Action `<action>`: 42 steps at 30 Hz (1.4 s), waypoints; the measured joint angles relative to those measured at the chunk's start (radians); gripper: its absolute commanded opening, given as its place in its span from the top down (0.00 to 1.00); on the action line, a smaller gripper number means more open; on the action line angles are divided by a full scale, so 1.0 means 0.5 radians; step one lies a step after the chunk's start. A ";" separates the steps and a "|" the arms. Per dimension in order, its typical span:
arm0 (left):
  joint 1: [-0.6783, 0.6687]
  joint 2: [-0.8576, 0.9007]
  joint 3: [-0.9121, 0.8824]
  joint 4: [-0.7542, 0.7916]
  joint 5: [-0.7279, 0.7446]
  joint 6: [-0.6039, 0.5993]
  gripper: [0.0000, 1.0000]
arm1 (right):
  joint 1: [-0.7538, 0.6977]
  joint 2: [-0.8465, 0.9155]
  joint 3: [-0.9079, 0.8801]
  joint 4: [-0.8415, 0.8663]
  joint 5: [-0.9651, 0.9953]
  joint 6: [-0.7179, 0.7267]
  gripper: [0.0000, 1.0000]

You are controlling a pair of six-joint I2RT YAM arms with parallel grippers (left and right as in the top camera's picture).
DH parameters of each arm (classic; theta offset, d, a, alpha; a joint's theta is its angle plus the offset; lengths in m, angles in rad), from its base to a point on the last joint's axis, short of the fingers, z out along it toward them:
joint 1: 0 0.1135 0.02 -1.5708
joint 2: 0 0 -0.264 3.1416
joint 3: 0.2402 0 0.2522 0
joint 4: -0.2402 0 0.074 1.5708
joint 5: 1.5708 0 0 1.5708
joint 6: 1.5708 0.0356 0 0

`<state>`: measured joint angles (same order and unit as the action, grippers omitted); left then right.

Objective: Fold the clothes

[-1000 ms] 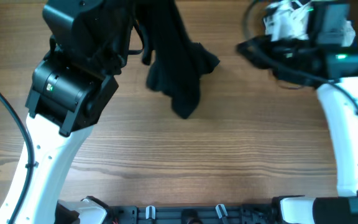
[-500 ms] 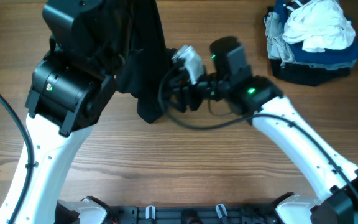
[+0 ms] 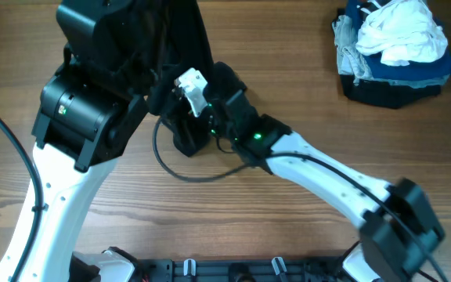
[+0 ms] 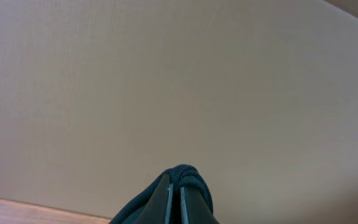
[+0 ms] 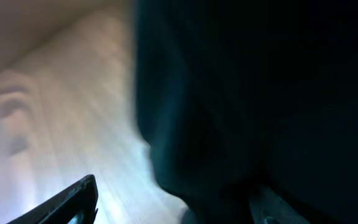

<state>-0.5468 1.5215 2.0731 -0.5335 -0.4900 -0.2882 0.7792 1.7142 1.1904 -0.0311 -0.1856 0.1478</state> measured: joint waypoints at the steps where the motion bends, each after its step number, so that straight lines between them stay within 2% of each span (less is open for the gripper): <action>1: 0.000 0.000 0.000 -0.008 0.000 0.000 0.96 | 0.000 0.032 -0.002 0.017 0.050 0.020 0.35; 2: 0.000 0.000 0.000 -0.014 0.000 0.000 0.96 | 0.000 0.068 -0.002 0.031 0.125 0.060 0.44; 3: 0.000 0.000 0.000 -0.021 0.000 0.000 0.96 | 0.000 0.092 -0.004 0.036 0.183 0.081 0.57; 4: 0.000 0.000 0.000 -0.029 0.000 0.000 0.96 | 0.000 0.109 -0.006 0.036 0.250 0.108 0.76; 6: 0.000 0.000 0.000 -0.047 0.000 0.001 0.96 | -0.002 0.134 -0.010 0.036 0.388 0.179 0.92; 7: 0.000 0.000 0.000 -0.056 0.000 0.003 0.96 | -0.008 0.138 -0.009 0.035 0.440 0.198 0.95; 11: 0.000 0.000 0.000 -0.150 -0.015 0.008 0.96 | -0.067 0.138 -0.009 0.008 0.581 0.265 0.96; 16: 0.000 -0.001 0.000 -0.407 -0.121 0.014 0.96 | -0.238 0.105 -0.011 -0.243 0.580 0.285 0.96; 23: 0.001 -0.060 0.002 -1.012 -0.384 0.007 0.96 | -0.703 -0.256 -0.014 -0.761 0.326 0.153 0.96; 28: 0.060 -0.097 0.005 -1.468 -0.491 -0.166 0.96 | -1.051 -0.593 -0.013 -1.090 0.037 -0.086 0.96; 31: 0.105 -0.089 0.004 -1.694 -0.443 -0.276 0.96 | -1.169 -0.694 -0.013 -1.228 -0.079 -0.211 0.96; 34: 0.137 -0.024 -0.008 -1.875 -0.277 -0.374 0.96 | -1.189 -0.694 -0.013 -1.340 -0.160 -0.327 0.96; 38: 0.139 0.108 -0.156 -1.940 -0.167 -0.469 0.96 | -1.188 -0.650 -0.013 -1.343 -0.204 -0.387 0.96; 42: 0.154 0.325 -0.421 -1.878 -0.105 -0.548 0.96 | -1.188 -0.570 -0.013 -1.316 -0.214 -0.406 0.96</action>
<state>-0.4698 1.6840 1.8626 -1.4727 -0.5423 -0.5621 0.1852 1.4292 1.1839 -0.6891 -0.2924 -0.0551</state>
